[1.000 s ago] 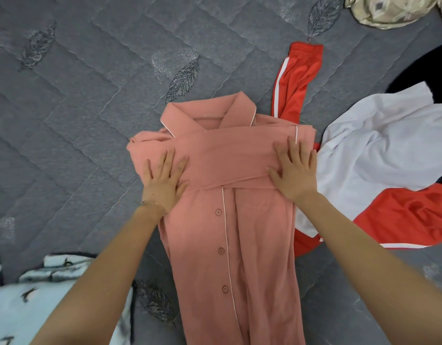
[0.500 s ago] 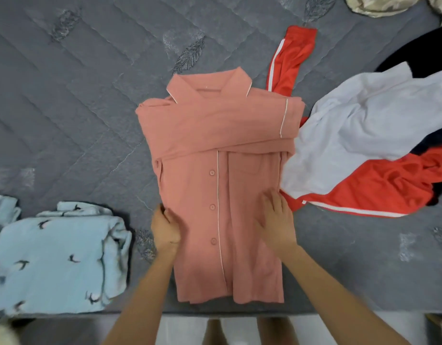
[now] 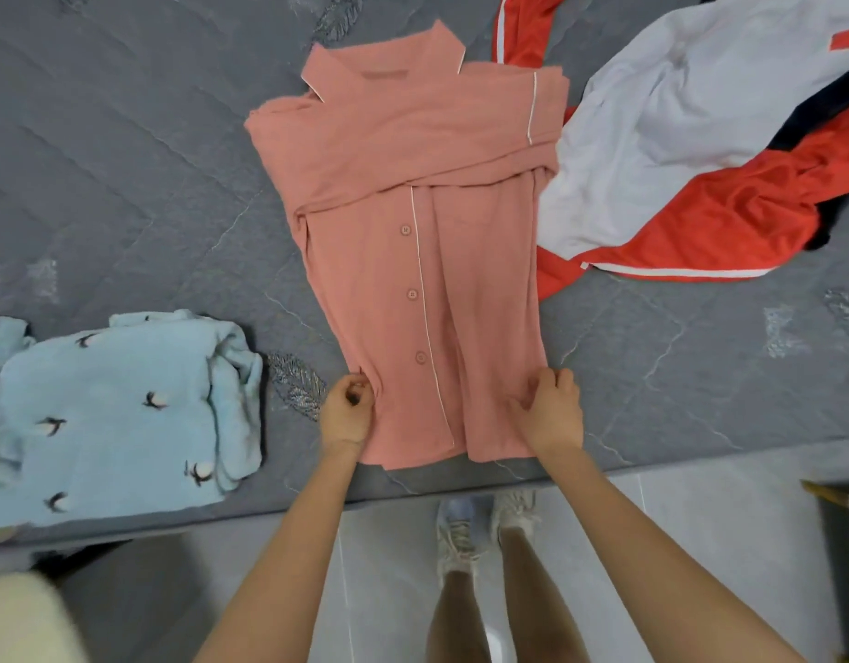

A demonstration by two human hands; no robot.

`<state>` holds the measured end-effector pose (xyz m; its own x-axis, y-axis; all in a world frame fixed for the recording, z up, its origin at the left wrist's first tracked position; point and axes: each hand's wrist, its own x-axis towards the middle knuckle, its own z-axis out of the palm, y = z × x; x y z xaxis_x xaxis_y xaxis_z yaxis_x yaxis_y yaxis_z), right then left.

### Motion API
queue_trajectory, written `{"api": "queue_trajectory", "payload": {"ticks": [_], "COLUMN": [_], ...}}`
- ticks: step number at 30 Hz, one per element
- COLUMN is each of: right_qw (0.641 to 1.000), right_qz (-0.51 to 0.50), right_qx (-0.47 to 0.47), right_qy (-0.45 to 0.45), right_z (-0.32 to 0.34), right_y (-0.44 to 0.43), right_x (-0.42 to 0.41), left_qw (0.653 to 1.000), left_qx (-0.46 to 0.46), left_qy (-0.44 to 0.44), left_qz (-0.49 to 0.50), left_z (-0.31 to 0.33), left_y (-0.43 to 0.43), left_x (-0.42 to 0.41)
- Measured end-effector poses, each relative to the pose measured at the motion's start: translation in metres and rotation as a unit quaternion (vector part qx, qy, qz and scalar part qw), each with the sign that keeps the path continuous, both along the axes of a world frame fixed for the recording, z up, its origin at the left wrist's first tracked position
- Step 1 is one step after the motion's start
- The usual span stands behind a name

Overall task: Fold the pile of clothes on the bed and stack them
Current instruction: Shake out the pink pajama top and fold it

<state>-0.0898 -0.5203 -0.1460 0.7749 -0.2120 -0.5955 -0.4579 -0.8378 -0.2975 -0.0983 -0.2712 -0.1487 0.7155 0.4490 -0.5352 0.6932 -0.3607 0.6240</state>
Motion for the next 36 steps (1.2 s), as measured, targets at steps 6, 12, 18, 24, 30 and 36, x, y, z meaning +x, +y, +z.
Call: {"api": "queue_trajectory", "payload": {"ticks": [6, 12, 18, 24, 30, 36], "right_qw": [1.0, 0.959, 0.946, 0.958, 0.948, 0.945], "right_qz": [0.005, -0.223, -0.247, -0.213, -0.238, -0.273], "right_qx": [-0.006, 0.127, 0.12, 0.117, 0.122, 0.173], "right_qy": [-0.03, -0.122, -0.173, -0.152, -0.17, -0.055], "right_z": [-0.012, -0.002, 0.011, 0.014, 0.02, 0.018], "right_y": [-0.004, -0.027, -0.054, -0.063, -0.064, -0.062], "right_x": [-0.023, -0.026, -0.025, -0.021, -0.019, -0.021], "left_qw": [0.998, 0.996, 0.988, 0.99, 0.972, 0.978], "left_qx": [0.026, 0.082, 0.136, 0.116, 0.13, 0.056], "left_qy": [0.03, 0.018, 0.05, -0.064, -0.043, 0.005], "left_qz": [0.041, 0.036, -0.048, 0.04, 0.192, 0.199], "left_z": [-0.009, -0.009, -0.007, -0.001, 0.019, 0.015], "left_y": [-0.011, -0.021, -0.033, -0.022, -0.005, -0.004], "left_x": [-0.021, -0.039, -0.043, -0.05, -0.072, -0.068]}}
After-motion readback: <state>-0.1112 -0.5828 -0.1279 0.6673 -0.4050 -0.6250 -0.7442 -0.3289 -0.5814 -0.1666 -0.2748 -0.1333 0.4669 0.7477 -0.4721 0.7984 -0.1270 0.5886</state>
